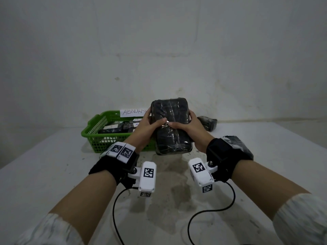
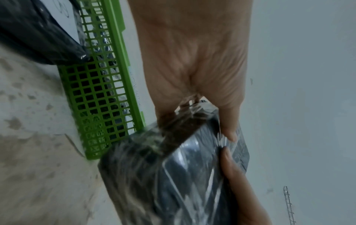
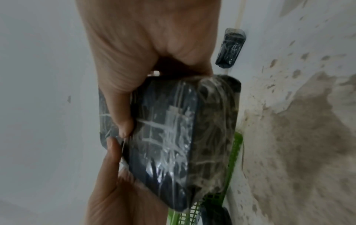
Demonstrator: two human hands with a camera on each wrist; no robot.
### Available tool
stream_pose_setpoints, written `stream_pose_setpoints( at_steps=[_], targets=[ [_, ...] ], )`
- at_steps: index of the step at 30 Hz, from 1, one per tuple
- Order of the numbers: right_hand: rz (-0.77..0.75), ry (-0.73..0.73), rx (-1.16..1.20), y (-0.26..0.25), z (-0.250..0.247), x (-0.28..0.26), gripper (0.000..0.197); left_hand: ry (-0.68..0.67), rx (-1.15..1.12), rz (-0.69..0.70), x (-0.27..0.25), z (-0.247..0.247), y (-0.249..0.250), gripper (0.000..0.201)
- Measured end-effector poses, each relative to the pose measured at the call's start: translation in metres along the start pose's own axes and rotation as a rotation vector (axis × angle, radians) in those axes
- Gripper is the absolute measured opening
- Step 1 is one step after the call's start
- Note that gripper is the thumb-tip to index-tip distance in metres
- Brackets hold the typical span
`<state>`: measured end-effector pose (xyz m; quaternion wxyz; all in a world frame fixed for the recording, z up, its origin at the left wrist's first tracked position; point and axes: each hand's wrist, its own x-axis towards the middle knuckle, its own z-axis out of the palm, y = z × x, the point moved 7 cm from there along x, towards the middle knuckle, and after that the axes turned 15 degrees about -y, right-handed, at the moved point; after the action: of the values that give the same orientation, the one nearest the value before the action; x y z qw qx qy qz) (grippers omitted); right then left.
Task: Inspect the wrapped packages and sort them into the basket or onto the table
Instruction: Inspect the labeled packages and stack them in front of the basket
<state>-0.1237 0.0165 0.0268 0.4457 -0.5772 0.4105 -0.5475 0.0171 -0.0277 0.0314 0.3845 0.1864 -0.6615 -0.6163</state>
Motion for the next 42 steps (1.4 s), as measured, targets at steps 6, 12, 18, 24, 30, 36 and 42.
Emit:
stream_pose_setpoints(
  at_steps=[6, 12, 18, 24, 30, 36, 42],
  targets=[
    [0.029, 0.023, -0.013, 0.005, -0.001, -0.002, 0.084, 0.009, 0.053, -0.031, -0.007, -0.001, -0.006, 0.064],
    [0.118, -0.039, -0.005, 0.01, -0.006, -0.003, 0.096, -0.02, 0.038, -0.1, -0.01, -0.002, -0.01, 0.071],
    [0.136, -0.077, -0.012, 0.012, -0.006, -0.006, 0.086, 0.008, 0.098, -0.142, -0.012, -0.002, -0.016, 0.079],
    [0.241, -0.203, -0.125, 0.021, 0.0, -0.015, 0.087, 0.025, -0.008, -0.158, -0.015, -0.009, -0.019, 0.071],
    [0.166, -0.178, -0.073, 0.013, 0.007, -0.011, 0.076, 0.148, 0.081, -0.053, -0.013, -0.014, -0.009, 0.065],
    [0.08, -0.233, -0.027, 0.003, 0.02, -0.013, 0.066, 0.082, -0.034, -0.115, -0.009, -0.002, -0.001, 0.051],
    [0.022, -0.209, -0.103, 0.0, 0.02, -0.018, 0.073, 0.09, 0.091, -0.153, -0.008, 0.001, -0.001, 0.073]
  ],
)
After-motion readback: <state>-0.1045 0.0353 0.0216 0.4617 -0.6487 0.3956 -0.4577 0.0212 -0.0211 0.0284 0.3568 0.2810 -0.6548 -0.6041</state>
